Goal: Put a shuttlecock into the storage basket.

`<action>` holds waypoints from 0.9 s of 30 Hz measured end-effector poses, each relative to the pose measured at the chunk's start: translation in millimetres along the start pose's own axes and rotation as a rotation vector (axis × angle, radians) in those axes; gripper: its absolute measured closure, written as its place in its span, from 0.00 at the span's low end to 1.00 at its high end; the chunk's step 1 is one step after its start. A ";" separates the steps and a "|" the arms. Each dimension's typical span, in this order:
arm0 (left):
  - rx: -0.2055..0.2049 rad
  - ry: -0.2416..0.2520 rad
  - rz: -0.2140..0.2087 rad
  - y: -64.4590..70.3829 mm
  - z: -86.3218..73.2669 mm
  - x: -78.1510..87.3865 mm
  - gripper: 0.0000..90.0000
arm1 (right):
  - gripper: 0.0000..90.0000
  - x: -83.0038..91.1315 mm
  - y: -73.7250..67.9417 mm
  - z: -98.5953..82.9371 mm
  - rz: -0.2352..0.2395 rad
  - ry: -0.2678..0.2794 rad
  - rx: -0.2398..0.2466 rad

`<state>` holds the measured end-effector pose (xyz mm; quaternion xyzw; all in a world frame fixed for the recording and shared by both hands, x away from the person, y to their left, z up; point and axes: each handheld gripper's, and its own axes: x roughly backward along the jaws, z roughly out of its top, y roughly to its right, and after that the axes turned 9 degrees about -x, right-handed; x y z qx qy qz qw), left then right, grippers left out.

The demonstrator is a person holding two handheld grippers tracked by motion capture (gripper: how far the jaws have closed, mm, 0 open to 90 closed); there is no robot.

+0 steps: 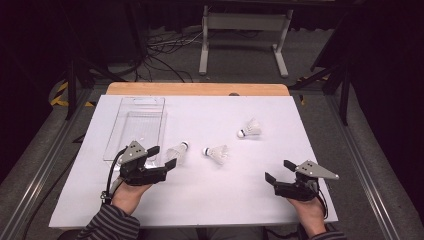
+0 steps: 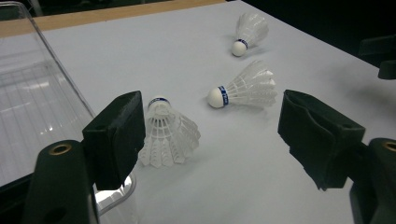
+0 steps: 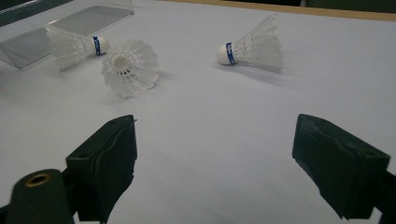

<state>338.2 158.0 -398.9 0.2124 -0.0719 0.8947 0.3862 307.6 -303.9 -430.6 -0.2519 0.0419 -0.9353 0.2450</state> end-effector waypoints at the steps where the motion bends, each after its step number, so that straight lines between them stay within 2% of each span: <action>1: 0.002 0.003 -0.001 0.3 0.4 -1.4 0.27 | 0.16 0.0 0.0 0.0 0.000 0.000 0.000; 27: 0.001 -0.023 -0.035 5.7 14.5 -25.5 0.27 | 0.16 -0.1 0.2 -0.1 0.007 -0.001 -0.003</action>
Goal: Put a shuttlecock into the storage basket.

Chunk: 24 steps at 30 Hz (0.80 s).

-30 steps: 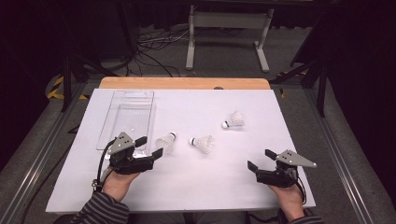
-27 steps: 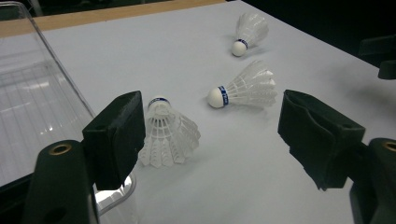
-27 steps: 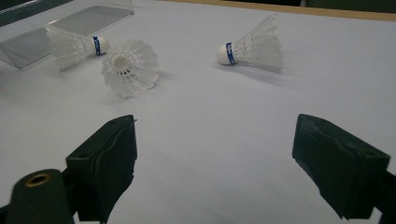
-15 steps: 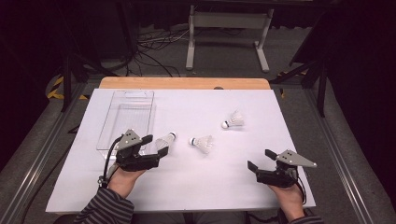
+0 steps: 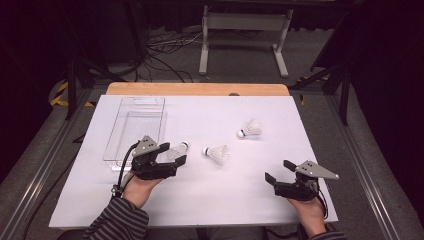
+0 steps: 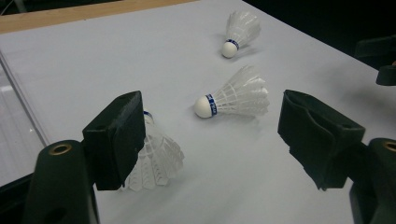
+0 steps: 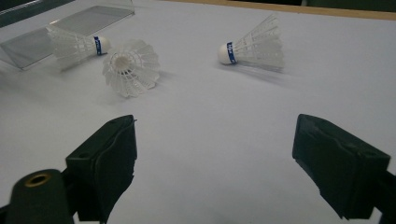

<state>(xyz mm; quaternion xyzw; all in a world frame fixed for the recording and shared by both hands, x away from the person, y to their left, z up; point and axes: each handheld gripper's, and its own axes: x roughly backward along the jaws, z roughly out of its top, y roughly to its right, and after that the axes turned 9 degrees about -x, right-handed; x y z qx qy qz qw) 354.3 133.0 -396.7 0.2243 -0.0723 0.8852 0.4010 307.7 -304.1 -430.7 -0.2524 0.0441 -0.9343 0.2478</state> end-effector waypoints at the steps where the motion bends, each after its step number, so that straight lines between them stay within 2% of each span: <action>1: -0.002 0.002 -0.002 0.1 0.6 -1.3 0.27 | 0.16 -0.1 0.0 0.0 -0.001 0.001 0.000; 19: -0.024 -0.047 0.005 0.9 14.9 -23.6 0.28 | 0.16 0.1 0.4 0.0 0.005 0.002 -0.006; 24: -0.028 -0.095 0.044 0.0 19.8 -27.0 0.28 | 0.16 0.1 0.3 0.1 0.006 0.002 -0.006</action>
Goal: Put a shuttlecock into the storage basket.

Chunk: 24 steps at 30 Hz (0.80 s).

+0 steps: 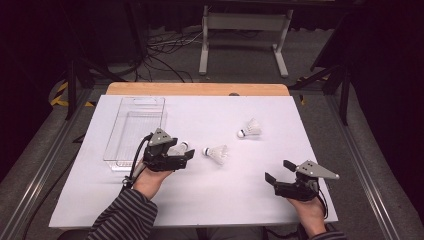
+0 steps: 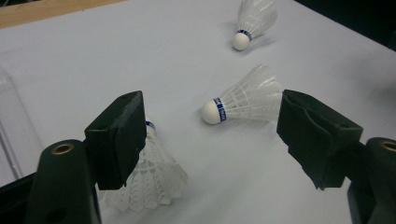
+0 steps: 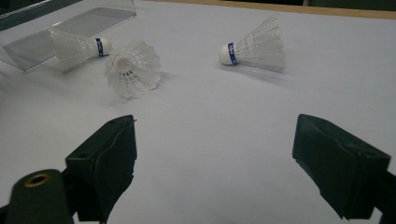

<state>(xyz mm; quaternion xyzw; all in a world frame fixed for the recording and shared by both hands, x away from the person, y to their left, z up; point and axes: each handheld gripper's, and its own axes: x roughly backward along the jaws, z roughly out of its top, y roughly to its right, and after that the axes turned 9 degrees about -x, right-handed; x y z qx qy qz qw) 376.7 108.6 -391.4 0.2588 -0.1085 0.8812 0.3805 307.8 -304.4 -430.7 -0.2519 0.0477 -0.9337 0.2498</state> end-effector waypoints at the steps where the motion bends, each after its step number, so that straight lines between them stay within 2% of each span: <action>1: 0.011 -0.013 -0.005 0.4 0.6 -0.1 0.28 | 0.16 0.0 0.0 0.0 0.000 0.000 0.000; 6: 0.040 -0.071 -0.010 -1.9 3.4 -0.8 0.30 | 0.16 0.1 0.2 0.1 0.001 0.000 -0.001; 7: 0.034 -0.087 -0.015 -3.2 4.3 -0.6 0.31 | 0.16 0.3 0.0 0.1 0.002 0.001 -0.003; 11: 0.055 -0.128 -0.024 -4.1 6.8 0.4 0.37 | 0.16 1.5 -0.2 0.5 0.000 0.012 0.000; 12: 0.045 -0.137 -0.019 -5.4 7.5 0.9 0.37 | 0.16 1.4 -0.1 0.4 -0.001 0.009 -0.001; 13: 0.060 -0.144 -0.024 -4.6 7.8 1.0 0.38 | 0.16 1.0 -0.2 0.4 0.000 0.008 -0.001; 14: 0.048 -0.157 -0.017 -5.9 8.6 1.1 0.39 | 0.16 0.7 -0.4 0.4 0.000 0.007 0.000; 15: 0.063 -0.167 -0.024 -5.2 8.9 1.0 0.39 | 0.16 0.4 -0.6 0.4 0.001 0.005 0.002; 19: 0.069 -0.204 -0.024 -6.5 10.5 1.4 0.40 | 0.16 0.5 -0.6 0.4 0.000 0.006 0.000; 24: 0.053 -0.252 -0.022 -7.5 12.6 2.1 0.41 | 0.16 0.5 -0.7 0.4 0.000 0.007 0.003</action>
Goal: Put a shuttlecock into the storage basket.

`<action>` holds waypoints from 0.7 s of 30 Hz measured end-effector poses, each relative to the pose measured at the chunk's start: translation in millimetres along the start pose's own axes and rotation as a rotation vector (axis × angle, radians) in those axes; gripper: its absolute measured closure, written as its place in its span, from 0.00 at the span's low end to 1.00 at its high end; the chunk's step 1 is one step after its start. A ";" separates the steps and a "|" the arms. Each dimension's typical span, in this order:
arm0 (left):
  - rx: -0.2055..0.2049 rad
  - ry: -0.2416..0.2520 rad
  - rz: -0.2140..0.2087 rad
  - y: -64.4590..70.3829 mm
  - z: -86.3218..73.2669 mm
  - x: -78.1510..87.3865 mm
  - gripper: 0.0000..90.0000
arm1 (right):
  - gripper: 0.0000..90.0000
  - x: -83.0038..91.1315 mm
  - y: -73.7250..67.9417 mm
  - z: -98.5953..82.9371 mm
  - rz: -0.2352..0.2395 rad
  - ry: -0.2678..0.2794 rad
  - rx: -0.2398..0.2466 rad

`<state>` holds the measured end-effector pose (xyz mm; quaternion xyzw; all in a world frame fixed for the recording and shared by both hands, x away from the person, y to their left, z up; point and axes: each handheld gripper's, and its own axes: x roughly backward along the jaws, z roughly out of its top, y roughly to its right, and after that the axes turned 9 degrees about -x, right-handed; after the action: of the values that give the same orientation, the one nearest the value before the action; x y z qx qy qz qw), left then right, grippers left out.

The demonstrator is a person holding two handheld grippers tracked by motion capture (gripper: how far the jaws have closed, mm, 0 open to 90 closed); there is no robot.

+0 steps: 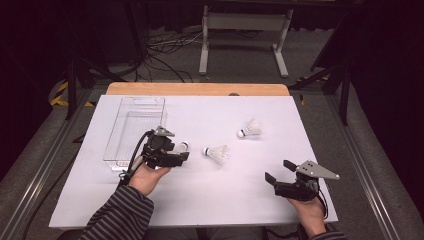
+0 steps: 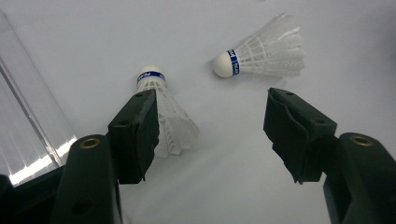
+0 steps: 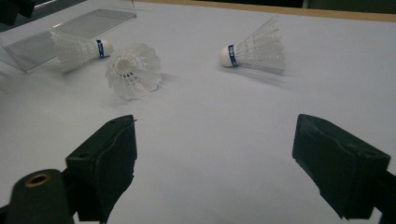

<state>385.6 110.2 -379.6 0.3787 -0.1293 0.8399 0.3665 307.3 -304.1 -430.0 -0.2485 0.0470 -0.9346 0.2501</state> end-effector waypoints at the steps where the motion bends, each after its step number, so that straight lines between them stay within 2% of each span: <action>1: 0.000 -0.006 -0.001 0.0 0.3 0.2 0.41 | 0.16 0.0 0.0 0.0 0.000 -0.001 -0.002; 8: -0.011 -0.066 0.015 -0.5 3.2 1.4 0.44 | 0.16 -0.1 0.1 0.0 0.000 -0.001 -0.002; 12: -0.011 -0.097 0.003 -0.7 4.0 0.9 0.46 | 0.16 0.0 0.0 0.0 0.000 -0.001 -0.004; 21: 0.024 -0.152 -0.031 -4.0 4.5 -5.5 0.49 | 0.16 0.0 0.3 0.1 0.002 -0.002 -0.004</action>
<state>393.4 107.9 -380.9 0.4475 -0.1409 0.8046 0.3640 307.5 -304.3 -430.0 -0.2496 0.0486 -0.9341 0.2505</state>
